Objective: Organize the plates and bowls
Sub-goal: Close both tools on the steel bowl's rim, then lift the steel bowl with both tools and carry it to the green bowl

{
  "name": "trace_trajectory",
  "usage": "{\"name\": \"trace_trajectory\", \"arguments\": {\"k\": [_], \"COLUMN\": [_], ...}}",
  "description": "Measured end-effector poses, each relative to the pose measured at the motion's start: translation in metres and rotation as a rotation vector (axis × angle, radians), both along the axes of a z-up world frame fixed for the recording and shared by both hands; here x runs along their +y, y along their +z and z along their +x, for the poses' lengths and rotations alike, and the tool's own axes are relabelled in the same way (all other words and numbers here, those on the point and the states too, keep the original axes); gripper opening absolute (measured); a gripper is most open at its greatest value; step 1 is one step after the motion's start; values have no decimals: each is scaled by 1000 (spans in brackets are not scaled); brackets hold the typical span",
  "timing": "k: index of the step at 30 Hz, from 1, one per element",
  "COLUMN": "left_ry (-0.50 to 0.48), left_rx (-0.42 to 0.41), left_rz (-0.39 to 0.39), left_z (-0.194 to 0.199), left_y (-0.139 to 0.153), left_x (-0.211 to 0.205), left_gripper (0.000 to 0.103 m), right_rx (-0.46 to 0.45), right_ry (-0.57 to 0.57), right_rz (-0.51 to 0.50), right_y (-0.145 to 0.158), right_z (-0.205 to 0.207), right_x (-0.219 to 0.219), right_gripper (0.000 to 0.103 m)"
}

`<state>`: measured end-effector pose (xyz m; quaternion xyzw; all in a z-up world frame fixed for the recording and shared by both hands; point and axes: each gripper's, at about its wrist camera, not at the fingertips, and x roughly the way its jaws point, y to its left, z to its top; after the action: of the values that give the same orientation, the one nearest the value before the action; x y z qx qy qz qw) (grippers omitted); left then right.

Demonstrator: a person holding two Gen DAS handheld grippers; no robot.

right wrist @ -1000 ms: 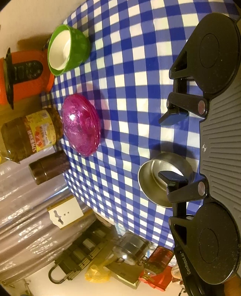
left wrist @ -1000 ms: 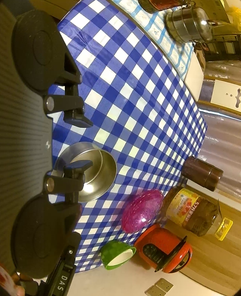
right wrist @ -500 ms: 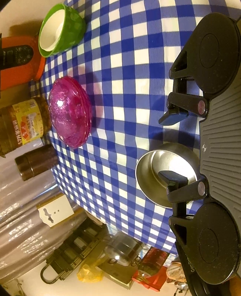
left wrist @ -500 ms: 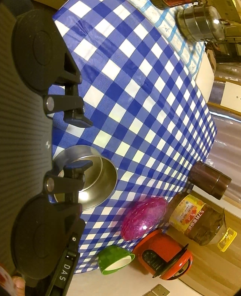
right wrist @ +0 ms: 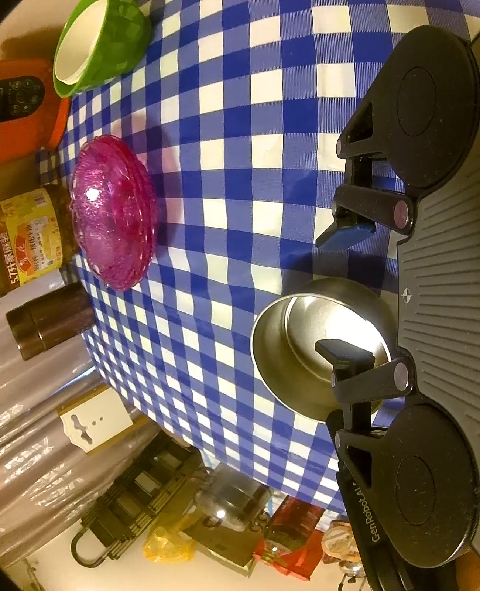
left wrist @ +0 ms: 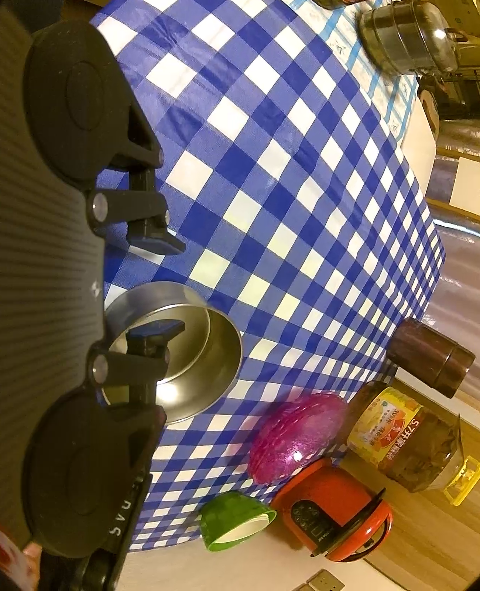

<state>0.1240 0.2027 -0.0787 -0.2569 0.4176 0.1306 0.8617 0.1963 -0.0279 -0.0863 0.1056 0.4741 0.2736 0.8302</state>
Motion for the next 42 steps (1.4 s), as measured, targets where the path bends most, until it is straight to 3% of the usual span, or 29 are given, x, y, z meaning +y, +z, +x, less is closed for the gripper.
{"name": "trace_trajectory", "arguments": {"k": [4, 6, 10, 21, 32, 42], "left_ry": [-9, -10, -8, -28, -54, -136], "left_rx": [6, 7, 16, 25, 31, 27], "left_rz": [2, 1, 1, 11, 23, 39], "left_z": [6, 9, 14, 19, 14, 7], "left_y": [-4, -5, -10, -16, -13, -5], "left_x": [-3, -3, -2, -8, -19, -56], "left_gripper": [33, 33, 31, 15, 13, 13], "right_rx": [7, 7, 8, 19, 28, 28], "right_ry": [4, 9, 15, 2, -20, -77], "right_rz": [0, -5, -12, -15, -11, -5], "right_y": [-3, -4, -6, -12, -11, -5], "right_z": [3, 5, 8, 10, 4, -14], "right_x": [4, 8, 13, 12, 2, -36], "right_gripper": [51, 42, 37, 12, 11, 9]}}
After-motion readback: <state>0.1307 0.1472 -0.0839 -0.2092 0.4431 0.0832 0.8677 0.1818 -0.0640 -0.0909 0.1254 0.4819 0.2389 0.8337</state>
